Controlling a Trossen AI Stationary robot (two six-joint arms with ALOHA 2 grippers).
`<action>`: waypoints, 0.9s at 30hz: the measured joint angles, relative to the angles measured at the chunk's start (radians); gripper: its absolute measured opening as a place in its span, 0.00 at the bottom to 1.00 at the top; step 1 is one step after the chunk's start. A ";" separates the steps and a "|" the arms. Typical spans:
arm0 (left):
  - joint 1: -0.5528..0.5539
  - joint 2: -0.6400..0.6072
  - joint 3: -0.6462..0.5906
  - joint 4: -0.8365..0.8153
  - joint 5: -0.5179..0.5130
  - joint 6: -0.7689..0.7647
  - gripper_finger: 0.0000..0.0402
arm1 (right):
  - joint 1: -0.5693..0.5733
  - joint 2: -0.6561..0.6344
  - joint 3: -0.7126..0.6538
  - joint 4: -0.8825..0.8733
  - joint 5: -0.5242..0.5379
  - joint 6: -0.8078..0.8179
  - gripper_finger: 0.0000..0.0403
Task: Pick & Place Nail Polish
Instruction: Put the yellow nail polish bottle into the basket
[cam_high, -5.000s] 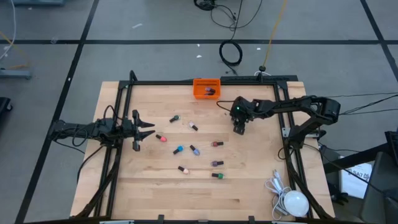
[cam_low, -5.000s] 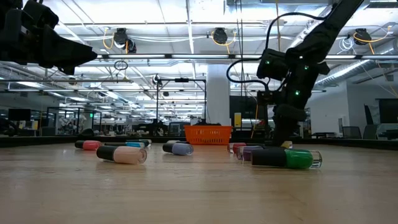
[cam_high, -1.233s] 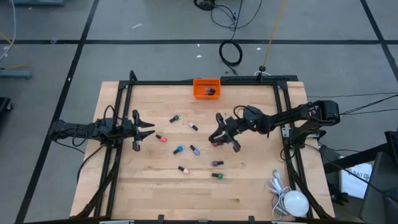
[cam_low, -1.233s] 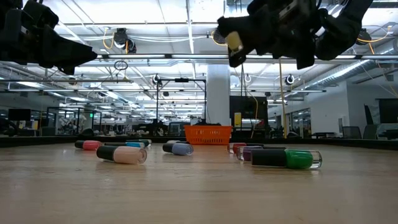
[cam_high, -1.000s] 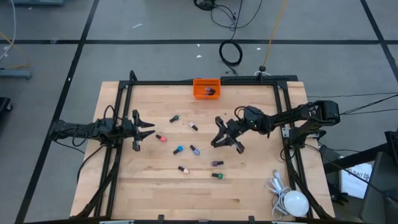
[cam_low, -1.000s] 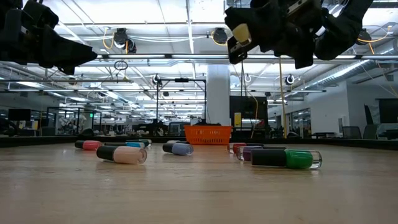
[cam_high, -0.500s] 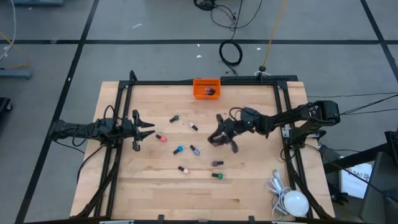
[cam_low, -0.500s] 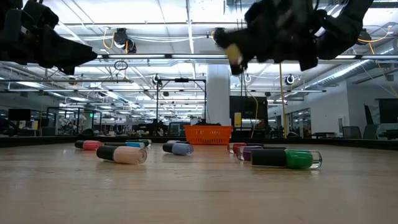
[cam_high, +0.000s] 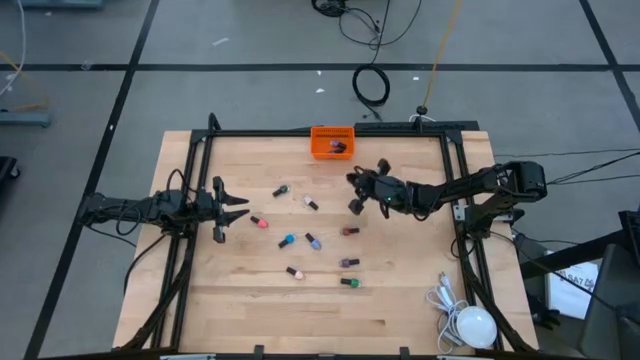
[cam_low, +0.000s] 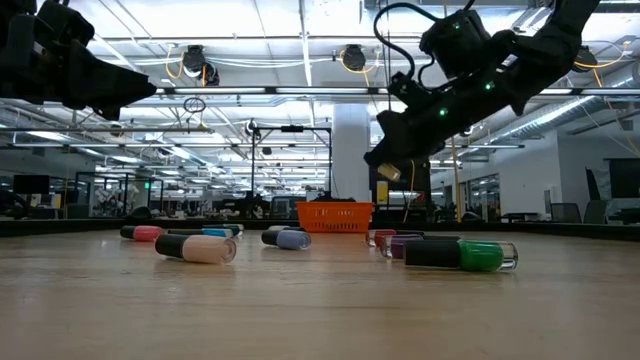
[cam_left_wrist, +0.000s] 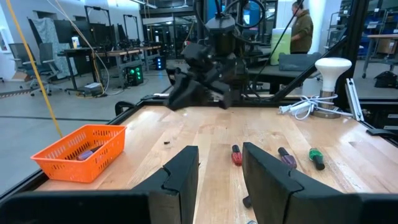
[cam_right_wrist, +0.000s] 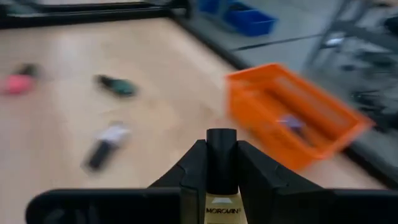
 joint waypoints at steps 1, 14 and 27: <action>0.000 0.000 0.000 0.000 0.000 0.000 0.31 | 0.000 0.000 0.000 0.000 0.039 -0.007 0.13; 0.000 0.000 0.000 0.000 0.000 0.000 0.31 | 0.000 0.000 0.000 0.000 0.235 -0.152 0.13; 0.000 0.000 0.000 0.000 0.000 0.000 0.31 | -0.003 0.000 0.000 -0.070 0.070 -0.688 0.13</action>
